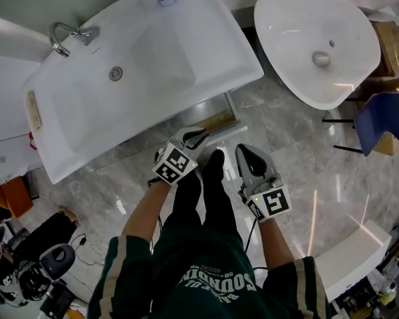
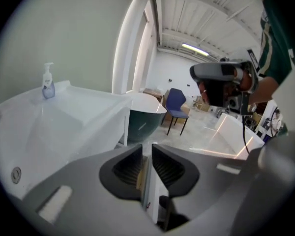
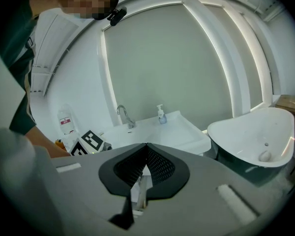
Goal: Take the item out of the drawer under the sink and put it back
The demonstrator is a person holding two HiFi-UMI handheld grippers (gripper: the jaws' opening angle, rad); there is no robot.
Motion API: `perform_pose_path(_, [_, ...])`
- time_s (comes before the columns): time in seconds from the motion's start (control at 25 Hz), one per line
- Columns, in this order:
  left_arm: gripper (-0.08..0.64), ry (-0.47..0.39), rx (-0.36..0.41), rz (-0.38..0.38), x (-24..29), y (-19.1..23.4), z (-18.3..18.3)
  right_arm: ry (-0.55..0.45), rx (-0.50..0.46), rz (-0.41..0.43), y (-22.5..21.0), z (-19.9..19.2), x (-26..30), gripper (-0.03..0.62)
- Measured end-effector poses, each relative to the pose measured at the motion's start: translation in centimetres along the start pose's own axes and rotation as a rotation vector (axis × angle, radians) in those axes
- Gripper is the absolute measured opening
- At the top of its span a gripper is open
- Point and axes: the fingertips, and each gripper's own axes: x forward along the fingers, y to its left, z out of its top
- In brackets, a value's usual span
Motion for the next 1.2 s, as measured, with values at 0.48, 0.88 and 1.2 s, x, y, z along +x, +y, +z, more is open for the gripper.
perform_pose_path(0.48, [0.235, 0.241, 0.0, -0.077, 8.2, 1.7, -7.8, 0.051, 0.044, -0.009, -1.8, -4.9, 0.9, 0.002])
perform_pose_path(0.88, [0.27, 0.364, -0.048, -0.08, 12.9, 4.2, -13.1, 0.087, 0.067, -0.029, -2.2, -7.7, 1.3, 0.002])
perform_pose_path(1.2, [0.268, 0.539, 0.125, -0.104, 16.5, 5.4, -17.4, 0.114, 0.081, -0.043, -2.9, -9.7, 0.8, 0.002])
